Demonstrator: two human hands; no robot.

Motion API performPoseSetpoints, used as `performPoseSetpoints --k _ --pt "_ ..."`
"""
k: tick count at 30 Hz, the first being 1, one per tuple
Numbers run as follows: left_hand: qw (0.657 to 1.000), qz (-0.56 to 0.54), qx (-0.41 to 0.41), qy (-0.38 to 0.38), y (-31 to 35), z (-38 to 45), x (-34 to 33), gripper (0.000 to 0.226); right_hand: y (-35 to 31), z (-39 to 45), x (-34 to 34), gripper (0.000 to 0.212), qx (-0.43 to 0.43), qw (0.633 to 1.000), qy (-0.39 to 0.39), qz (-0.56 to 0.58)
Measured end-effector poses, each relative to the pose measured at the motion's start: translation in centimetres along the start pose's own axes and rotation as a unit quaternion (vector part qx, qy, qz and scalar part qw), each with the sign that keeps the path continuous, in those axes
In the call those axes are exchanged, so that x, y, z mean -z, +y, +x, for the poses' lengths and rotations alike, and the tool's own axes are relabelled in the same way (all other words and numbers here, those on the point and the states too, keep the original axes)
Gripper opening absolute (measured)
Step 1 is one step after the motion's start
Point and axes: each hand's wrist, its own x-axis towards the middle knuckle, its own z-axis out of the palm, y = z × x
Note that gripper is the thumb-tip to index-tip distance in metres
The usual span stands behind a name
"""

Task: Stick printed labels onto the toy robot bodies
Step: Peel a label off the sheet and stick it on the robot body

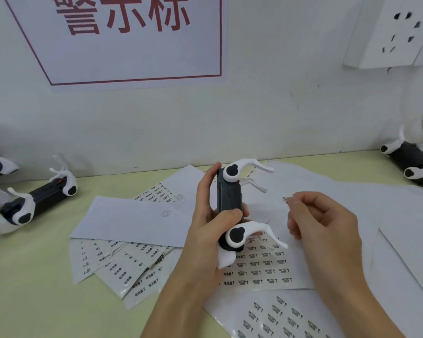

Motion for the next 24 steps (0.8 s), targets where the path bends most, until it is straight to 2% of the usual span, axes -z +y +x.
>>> performPoseSetpoints --k 4,7,10,13,19,24 --pt "0.999 0.029 0.006 0.016 0.0 0.1 -0.2 0.071 -1.6 0.5 0.6 0.018 0.036 0.997 -0.031 -0.066" --pt "0.999 0.041 0.007 0.020 0.1 0.2 -0.3 0.068 -4.7 1.1 1.1 0.016 0.104 0.979 -0.104 -0.138" --pt "0.999 0.047 0.005 0.014 0.0 0.3 -0.2 0.069 -7.9 2.4 1.1 0.014 0.155 0.938 -0.196 -0.239" --pt "0.998 0.059 0.006 0.002 -0.1 0.3 -0.1 0.072 -9.8 3.4 0.5 0.020 0.195 0.889 -0.250 -0.331" --pt "0.998 0.062 0.018 -0.021 -0.2 0.3 -0.1 0.070 -10.0 4.0 -1.0 0.021 0.191 0.842 -0.294 -0.411" --pt "0.997 0.056 0.021 -0.040 -0.3 0.4 0.0 0.071 -9.7 4.1 -1.2 0.018 0.162 0.834 -0.293 -0.439"
